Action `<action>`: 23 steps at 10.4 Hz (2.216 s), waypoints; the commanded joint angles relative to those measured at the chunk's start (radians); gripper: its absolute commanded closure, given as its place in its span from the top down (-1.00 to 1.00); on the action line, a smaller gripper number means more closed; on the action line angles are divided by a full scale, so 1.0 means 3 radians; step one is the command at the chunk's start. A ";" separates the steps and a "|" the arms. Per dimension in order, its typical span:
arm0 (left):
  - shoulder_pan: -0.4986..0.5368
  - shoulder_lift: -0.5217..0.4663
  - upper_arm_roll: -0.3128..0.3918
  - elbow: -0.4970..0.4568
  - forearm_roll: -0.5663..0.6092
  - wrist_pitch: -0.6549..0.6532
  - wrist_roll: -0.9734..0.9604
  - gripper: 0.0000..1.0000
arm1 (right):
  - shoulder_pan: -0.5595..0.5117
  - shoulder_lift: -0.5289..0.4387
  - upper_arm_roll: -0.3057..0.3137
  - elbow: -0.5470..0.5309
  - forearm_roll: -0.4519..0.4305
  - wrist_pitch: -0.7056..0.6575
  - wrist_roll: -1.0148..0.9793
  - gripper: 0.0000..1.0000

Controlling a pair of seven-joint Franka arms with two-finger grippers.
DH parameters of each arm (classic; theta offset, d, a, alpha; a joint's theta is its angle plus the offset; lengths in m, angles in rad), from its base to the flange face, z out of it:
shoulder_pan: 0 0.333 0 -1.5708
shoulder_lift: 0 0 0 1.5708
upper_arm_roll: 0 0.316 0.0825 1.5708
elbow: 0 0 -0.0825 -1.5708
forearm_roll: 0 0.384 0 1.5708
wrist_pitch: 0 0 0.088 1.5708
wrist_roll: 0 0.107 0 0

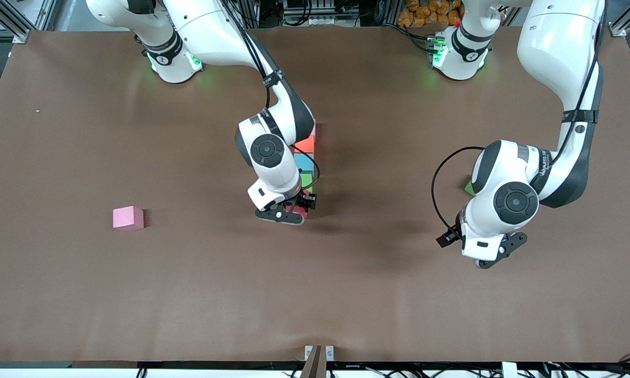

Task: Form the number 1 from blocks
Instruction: 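Lower the red cube beside the green cube with the right gripper, then open the right gripper and lift it away from the red cube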

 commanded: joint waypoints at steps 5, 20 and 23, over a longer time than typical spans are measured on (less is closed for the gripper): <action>0.0004 -0.0031 0.0015 -0.0041 -0.0085 -0.0019 0.0069 1.00 | 0.0052 0.0089 -0.0035 0.0107 0.0100 -0.0008 -0.0058 0.27; 0.0055 -0.0153 0.0046 -0.0021 -0.0044 -0.0034 0.0227 1.00 | -0.0973 -0.1311 0.0749 -0.0803 -0.1022 -0.0313 -0.0427 1.00; 0.0121 -0.0403 0.0005 -0.0031 -0.0049 -0.0360 0.0309 1.00 | -0.1536 -0.1715 0.1221 -0.0788 -0.1424 -0.0814 -0.0431 1.00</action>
